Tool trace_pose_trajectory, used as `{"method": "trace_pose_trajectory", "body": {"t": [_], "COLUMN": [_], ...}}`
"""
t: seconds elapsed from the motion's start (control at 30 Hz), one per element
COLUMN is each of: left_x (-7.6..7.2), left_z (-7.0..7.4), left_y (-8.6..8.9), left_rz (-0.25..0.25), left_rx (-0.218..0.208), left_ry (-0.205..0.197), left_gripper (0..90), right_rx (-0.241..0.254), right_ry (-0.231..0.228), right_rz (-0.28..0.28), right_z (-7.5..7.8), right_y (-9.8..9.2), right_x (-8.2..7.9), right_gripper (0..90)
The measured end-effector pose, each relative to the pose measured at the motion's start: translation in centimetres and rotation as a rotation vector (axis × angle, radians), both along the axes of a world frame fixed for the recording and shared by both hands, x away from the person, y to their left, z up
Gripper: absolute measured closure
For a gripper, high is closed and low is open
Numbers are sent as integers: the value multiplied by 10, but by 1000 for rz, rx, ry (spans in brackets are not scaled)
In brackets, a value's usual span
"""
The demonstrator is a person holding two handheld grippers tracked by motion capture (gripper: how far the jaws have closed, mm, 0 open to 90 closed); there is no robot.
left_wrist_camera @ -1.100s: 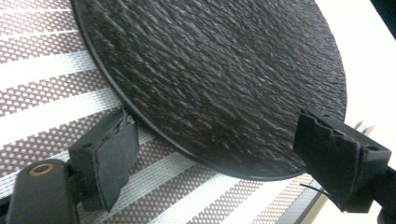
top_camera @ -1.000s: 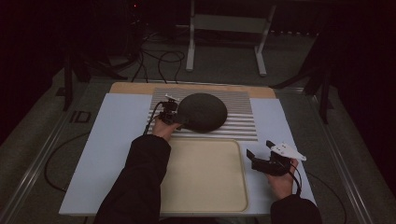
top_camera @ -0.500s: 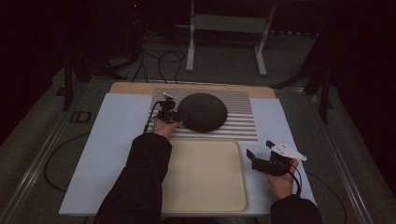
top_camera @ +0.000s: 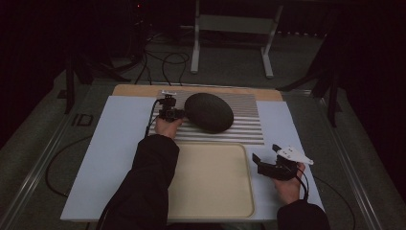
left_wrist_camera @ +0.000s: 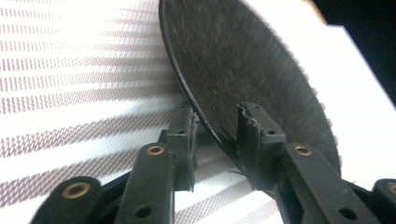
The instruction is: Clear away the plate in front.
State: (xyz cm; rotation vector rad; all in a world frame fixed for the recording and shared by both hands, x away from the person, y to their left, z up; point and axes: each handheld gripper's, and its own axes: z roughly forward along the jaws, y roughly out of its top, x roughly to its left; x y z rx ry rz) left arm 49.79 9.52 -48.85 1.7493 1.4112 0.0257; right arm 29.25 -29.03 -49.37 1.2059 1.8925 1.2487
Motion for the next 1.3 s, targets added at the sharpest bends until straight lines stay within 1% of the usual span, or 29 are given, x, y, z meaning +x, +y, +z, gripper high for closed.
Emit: {"method": "trace_pose_trajectory", "body": {"t": [0.03,0.07,0.13,0.17,0.23,0.3,0.37,0.4,0.43,0.47,0.5,0.57,0.63,0.67,0.73,0.77,0.8,0.83,0.9,0.97,1.03,1.1,1.13,1.17,1.2,1.3], "left_x": [0,0,0,1,1,1,1,0,0,0,0,0,-1,-1,-1,-1,-1,-1,-2,-2,-3,-4,-4,-4,-3,-3], "left_z": [1,2,2,1,0,-1,-1,0,0,1,3,4,4,4,4,4,4,4,4,2,1,1,1,1,2,7], "left_y": [-1,-3,-8,-10,-17,-24,-31,-34,-36,-37,-38,-42,-45,-46,-45,-45,-45,-45,-46,-45,-42,-41,-41,-40,-40,-41], "left_rz": [5,4,9,7,20,18,30,37,47,56,64,75,95,104,121,121,125,124,136,150,171,184,184,194,192,181], "left_rx": [-16,-45,-86,-97,-94,-76,-51,-43,-39,-47,-41,-15,-4,-6,-26,-26,-54,-54,-70,-109,-164,-187,-187,-218,-227,-215], "left_ry": [-6,-11,-2,2,12,20,20,12,5,9,6,32,50,56,72,72,91,98,104,123,141,153,153,160,160,146], "left_gripper": [688,674,623,612,580,548,510,511,532,549,589,676,700,710,747,767,767,781,783,799,827,838,843,843,858,863], "right_rx": [0,1,2,1,0,0,-2,0,-1,0,1,2,2,2,0,0,2,2,0,-2,-2,0,0,1,0,0], "right_ry": [0,-1,0,0,0,-1,-2,-1,-1,-1,-2,-3,-3,-2,-1,-1,-2,-1,-1,-1,-1,-1,-1,-1,-1,0], "right_rz": [0,0,-1,-1,-1,1,2,0,0,0,1,1,1,0,0,0,2,1,1,1,2,0,0,1,0,1], "right_z": [0,0,0,0,0,0,0,0,0,0,0,0,0,0,0,0,0,0,0,0,0,0,0,0,0,0], "right_y": [0,0,0,0,0,0,-1,-1,-1,-1,-1,-2,-2,-1,-1,-1,-2,-2,-2,-2,-2,-2,-2,-2,-3,-3], "right_x": [0,0,0,0,0,0,1,1,1,1,1,1,1,1,0,0,0,1,1,1,1,1,1,1,0,0], "right_gripper": [97,97,97,97,97,97,98,97,97,98,98,98,98,98,98,98,98,98,98,98,98,98,98,98,98,101]}}
